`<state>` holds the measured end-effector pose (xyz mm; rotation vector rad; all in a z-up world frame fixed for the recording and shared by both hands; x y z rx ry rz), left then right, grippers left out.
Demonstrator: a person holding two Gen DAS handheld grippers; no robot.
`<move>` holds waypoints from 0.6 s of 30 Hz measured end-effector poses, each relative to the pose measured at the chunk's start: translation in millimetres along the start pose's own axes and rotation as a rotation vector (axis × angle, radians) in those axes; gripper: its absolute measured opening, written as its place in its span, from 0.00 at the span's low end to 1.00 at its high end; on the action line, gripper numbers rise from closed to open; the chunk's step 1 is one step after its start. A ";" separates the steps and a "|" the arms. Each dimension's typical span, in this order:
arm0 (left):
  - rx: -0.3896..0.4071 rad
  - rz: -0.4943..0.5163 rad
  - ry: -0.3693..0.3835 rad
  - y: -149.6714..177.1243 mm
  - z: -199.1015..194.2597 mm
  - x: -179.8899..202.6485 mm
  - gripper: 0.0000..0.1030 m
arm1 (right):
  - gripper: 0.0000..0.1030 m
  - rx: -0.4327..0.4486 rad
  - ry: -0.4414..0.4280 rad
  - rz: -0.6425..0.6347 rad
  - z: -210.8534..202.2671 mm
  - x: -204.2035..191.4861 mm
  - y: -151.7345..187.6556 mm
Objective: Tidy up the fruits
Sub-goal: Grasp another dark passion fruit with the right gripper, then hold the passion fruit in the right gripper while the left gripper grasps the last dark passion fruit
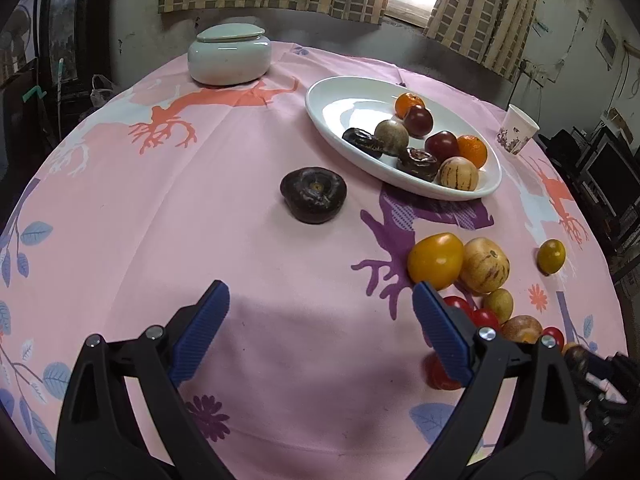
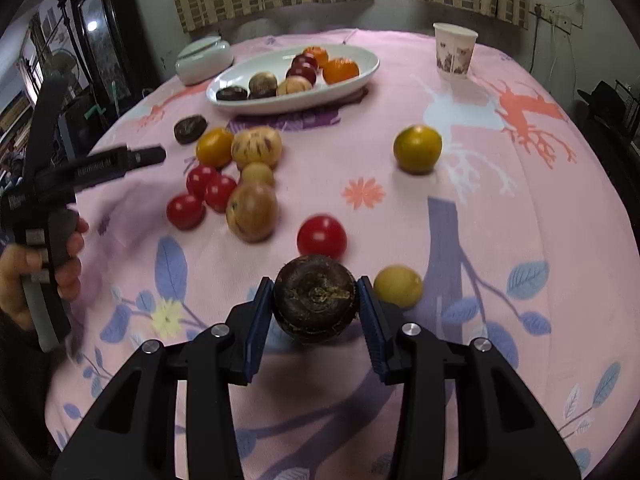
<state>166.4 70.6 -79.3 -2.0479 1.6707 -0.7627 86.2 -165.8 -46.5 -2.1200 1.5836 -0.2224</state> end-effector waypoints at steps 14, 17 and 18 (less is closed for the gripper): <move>-0.076 -0.055 -0.099 7.5 22.2 -14.0 0.94 | 0.42 0.091 -0.179 0.054 -4.1 -8.5 -33.5; -0.135 -0.019 -0.140 2.0 30.3 -12.4 0.96 | 0.42 0.088 -0.179 0.049 -4.8 -10.3 -30.6; -0.149 0.011 -0.174 -1.8 34.3 -11.4 0.96 | 0.42 0.089 -0.185 0.044 -5.7 -11.5 -29.7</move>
Point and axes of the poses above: each gripper's, at about its wrist camera, not at the fingertips, and z roughly the way its jaws point, x to its right, y to its underside, the point moved 8 cm from there along z, roughly the way its jaws point, and after that the axes turned 2 degrees about -x, right-handed, at the moved point
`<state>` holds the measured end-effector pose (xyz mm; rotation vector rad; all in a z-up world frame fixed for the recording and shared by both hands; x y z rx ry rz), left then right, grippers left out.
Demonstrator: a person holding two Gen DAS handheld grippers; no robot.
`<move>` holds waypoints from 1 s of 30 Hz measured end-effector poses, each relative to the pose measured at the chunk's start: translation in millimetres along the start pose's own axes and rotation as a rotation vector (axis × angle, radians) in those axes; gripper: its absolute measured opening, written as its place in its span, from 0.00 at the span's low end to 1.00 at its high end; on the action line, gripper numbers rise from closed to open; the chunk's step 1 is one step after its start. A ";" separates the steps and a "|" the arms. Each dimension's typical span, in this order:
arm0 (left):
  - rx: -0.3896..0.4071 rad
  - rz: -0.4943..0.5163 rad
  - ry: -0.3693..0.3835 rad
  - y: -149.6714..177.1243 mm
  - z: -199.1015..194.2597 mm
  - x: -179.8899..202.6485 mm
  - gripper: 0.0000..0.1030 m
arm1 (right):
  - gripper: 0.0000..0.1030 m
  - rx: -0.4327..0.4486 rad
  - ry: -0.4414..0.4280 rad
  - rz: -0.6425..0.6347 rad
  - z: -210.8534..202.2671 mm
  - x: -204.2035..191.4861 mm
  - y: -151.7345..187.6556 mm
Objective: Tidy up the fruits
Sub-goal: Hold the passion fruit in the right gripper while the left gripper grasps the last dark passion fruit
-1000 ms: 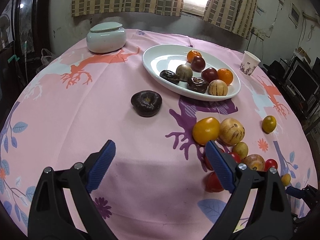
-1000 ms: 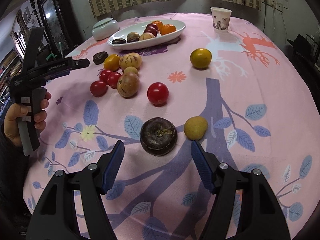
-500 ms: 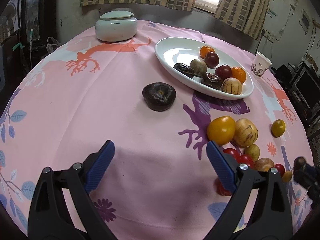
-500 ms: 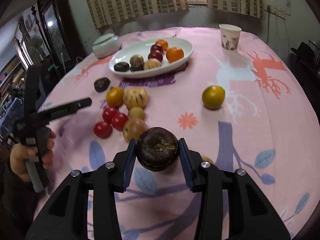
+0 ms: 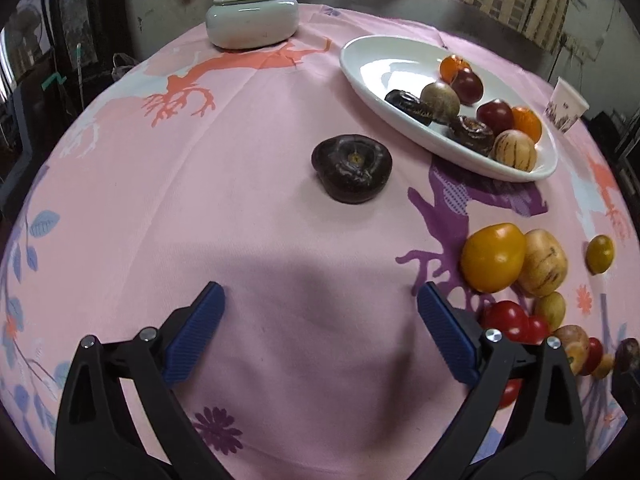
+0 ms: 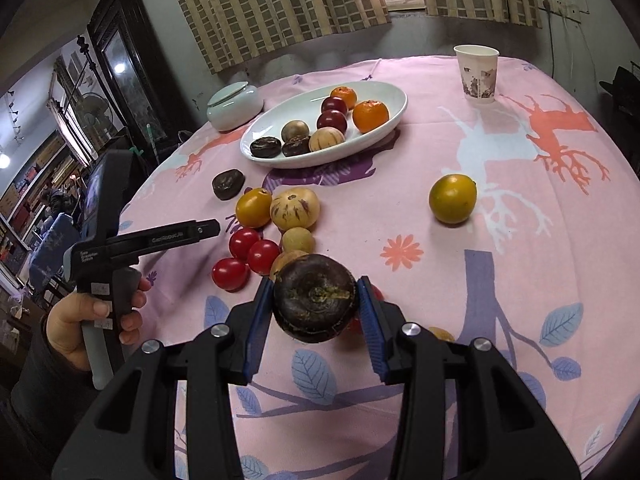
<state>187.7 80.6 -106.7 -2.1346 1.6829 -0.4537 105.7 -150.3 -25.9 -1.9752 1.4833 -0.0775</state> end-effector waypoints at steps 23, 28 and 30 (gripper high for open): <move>-0.003 0.038 0.009 -53.1 37.2 6.6 0.98 | 0.42 -0.033 -0.041 0.017 2.5 -4.8 7.2; 0.046 0.020 0.010 -61.1 38.6 4.5 0.95 | 0.42 -0.032 -0.039 0.011 1.6 -5.7 7.4; 0.072 0.022 0.001 -64.6 35.2 4.5 0.76 | 0.42 -0.031 -0.036 0.015 1.1 -4.7 7.1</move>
Point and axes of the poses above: each gripper's, at about its wrist camera, not at the fingertips, and z roughly the way its jaws point, x to its right, y to its underside, the point moved 8 cm from there along z, roughly the way its jaws point, and after that the axes turned 2 degrees about -x, right-handed, at the moved point
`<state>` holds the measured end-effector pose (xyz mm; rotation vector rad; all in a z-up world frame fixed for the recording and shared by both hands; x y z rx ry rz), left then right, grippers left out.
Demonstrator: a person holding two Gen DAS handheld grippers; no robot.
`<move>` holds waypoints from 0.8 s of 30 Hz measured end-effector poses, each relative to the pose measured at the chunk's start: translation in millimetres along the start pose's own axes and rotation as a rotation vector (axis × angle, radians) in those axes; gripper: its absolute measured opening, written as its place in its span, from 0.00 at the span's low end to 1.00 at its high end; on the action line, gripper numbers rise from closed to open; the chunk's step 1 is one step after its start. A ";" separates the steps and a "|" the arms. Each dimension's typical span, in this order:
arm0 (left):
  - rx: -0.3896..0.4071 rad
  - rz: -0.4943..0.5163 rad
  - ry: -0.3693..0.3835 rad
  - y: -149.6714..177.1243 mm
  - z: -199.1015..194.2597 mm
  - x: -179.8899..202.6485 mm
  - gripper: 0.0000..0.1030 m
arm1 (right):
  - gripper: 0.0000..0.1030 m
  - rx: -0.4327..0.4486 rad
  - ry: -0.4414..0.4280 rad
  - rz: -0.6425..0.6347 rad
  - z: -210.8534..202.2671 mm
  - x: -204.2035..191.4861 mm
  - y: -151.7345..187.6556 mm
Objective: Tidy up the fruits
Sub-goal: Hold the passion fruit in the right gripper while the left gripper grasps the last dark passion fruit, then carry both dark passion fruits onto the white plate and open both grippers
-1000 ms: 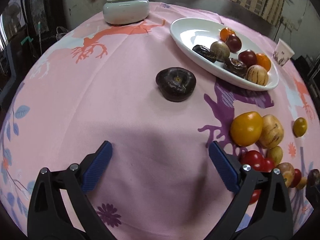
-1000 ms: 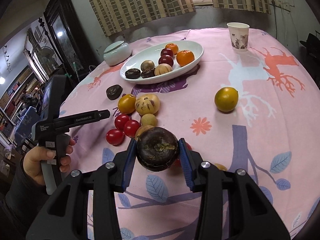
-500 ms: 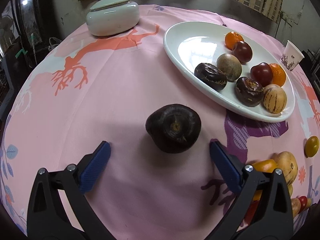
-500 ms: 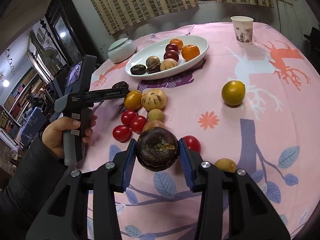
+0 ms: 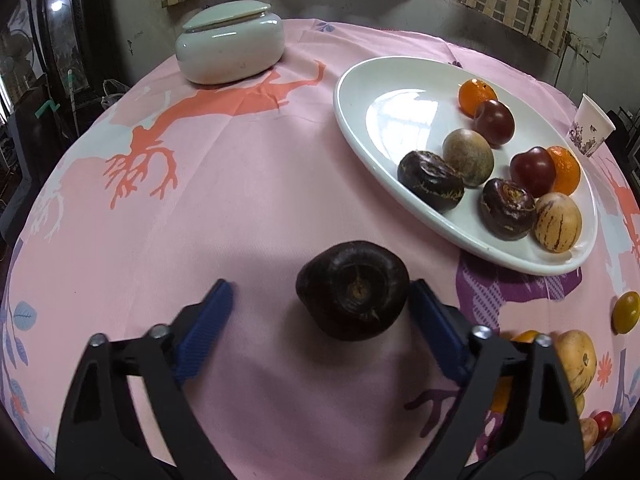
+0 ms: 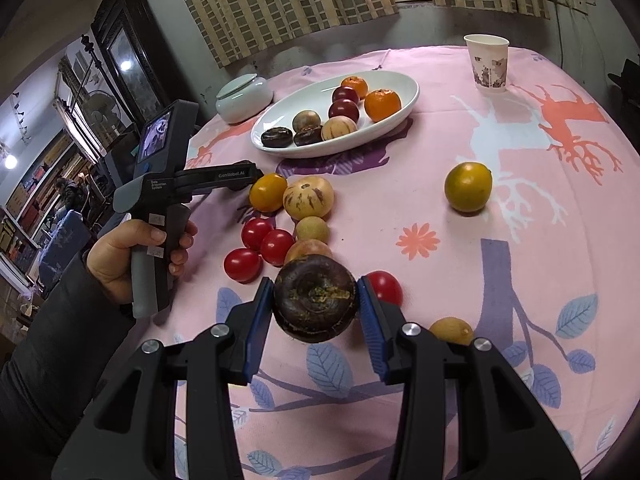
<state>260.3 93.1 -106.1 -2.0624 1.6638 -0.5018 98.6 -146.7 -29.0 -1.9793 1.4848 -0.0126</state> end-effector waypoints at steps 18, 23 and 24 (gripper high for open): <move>0.068 0.083 0.111 43.7 -48.8 29.2 0.48 | 0.42 0.034 0.036 -0.006 -4.0 8.3 -5.2; 0.138 0.103 0.169 35.7 -80.7 32.1 0.48 | 0.42 0.074 0.054 0.053 -8.7 23.0 -16.8; 0.143 0.103 0.185 34.5 -86.0 32.1 0.48 | 0.42 0.071 0.072 0.067 -8.6 26.4 -19.4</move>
Point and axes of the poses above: each gripper's, at about its wrist camera, not at the fingertips, and z roughly the way its jaws point, x to its right, y to its underside, the point moved 8 cm from there along z, roughly the way its jaws point, and after that the axes turned 2 degrees about -x, right-handed, at the moved point
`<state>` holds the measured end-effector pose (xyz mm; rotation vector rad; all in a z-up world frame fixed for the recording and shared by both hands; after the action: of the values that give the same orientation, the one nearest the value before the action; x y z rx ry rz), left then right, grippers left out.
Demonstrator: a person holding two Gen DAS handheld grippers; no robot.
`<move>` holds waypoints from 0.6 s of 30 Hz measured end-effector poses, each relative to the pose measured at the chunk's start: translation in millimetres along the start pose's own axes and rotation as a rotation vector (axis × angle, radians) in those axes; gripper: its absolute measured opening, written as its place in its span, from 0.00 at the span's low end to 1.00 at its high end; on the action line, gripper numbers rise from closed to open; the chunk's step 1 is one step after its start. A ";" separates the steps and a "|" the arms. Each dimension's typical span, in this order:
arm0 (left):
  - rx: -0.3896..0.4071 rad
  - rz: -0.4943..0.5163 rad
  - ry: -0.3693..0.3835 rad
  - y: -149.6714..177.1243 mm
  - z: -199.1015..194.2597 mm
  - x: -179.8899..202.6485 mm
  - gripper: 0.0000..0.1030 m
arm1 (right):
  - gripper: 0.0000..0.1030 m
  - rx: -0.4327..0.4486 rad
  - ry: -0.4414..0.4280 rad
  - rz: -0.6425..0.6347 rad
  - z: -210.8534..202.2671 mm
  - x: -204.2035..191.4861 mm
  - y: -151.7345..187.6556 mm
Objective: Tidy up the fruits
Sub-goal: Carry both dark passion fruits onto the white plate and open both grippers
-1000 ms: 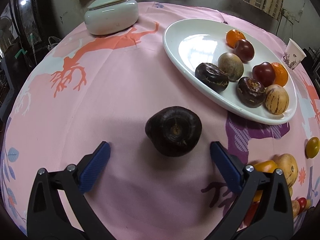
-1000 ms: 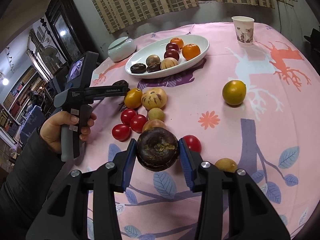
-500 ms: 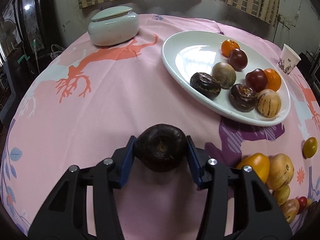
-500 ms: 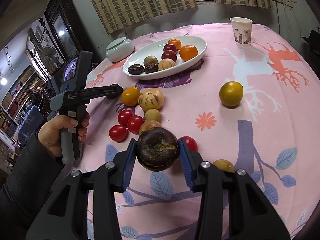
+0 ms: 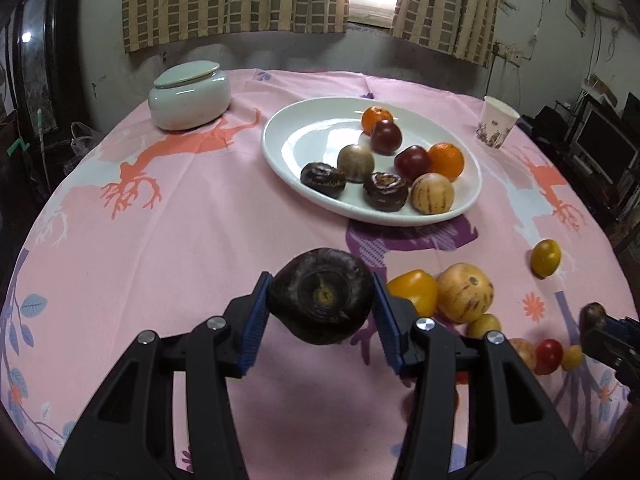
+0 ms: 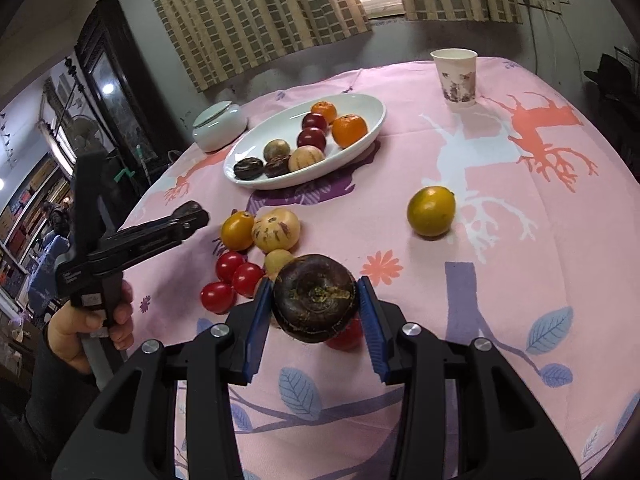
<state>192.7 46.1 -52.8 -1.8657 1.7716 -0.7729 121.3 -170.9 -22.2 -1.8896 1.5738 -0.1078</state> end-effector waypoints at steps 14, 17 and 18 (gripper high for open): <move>0.041 -0.025 -0.002 -15.3 -5.9 -28.5 0.49 | 0.42 -0.029 0.111 -0.194 74.4 -57.2 -121.8; 0.028 -0.062 -0.001 -14.9 0.2 -38.6 0.48 | 0.42 -0.047 0.109 -0.187 101.4 -65.5 -132.4; 0.017 -0.088 0.008 -15.7 1.1 -40.7 0.48 | 0.42 -0.055 0.107 -0.185 108.1 -67.5 -133.9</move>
<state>204.4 87.7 -46.9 -1.9429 1.6914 -0.8261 266.1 -56.5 -11.5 -2.1009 1.4816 -0.2526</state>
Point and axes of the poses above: each gripper's, at about its wrist camera, not at the fingertips, and z roughly the way its jaws point, x to its right, y to its underside, the point moved 8 cm from there along z, roughly the way its jaws point, and after that the axes turned 2 degrees about -x, right-handed, at the moved point
